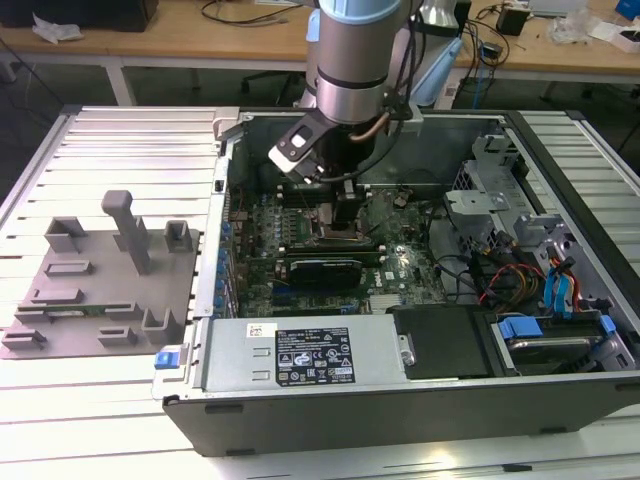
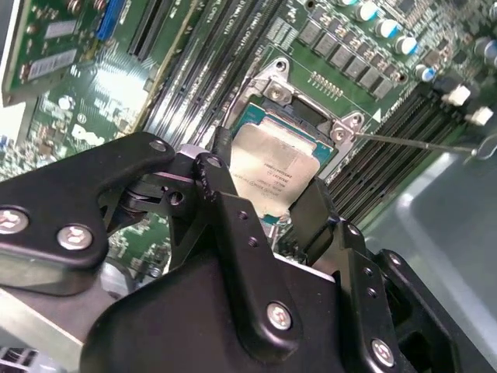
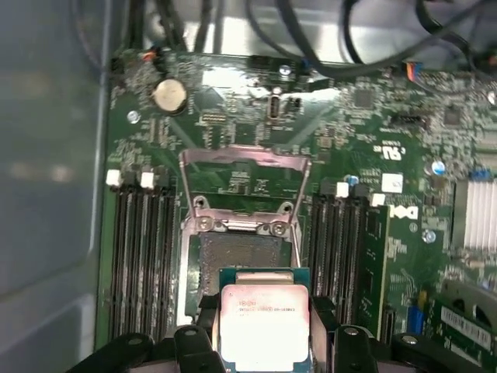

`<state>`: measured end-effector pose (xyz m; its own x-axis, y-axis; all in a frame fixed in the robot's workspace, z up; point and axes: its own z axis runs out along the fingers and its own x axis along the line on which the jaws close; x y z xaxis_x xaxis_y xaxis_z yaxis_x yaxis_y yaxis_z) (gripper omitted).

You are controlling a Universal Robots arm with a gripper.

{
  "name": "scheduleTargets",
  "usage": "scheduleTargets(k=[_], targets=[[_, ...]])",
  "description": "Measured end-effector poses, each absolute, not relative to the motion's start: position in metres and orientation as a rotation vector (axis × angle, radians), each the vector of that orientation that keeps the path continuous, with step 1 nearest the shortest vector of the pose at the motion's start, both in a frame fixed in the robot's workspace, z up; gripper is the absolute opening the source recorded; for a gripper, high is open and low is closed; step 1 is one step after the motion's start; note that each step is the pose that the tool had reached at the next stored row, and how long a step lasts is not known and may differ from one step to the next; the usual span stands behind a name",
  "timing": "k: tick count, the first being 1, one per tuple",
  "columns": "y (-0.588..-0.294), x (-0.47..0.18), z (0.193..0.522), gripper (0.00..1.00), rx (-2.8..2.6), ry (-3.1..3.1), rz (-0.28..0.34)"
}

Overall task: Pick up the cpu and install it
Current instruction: 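Place the cpu into insertion slot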

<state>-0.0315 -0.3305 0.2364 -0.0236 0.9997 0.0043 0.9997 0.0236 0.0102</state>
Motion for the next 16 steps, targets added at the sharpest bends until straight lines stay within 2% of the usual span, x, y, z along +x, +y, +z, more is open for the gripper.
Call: scheduleTargets(k=[16], targets=[[-0.330, -0.032, 0.226, 0.55, 2.212, 2.222, 0.020]])
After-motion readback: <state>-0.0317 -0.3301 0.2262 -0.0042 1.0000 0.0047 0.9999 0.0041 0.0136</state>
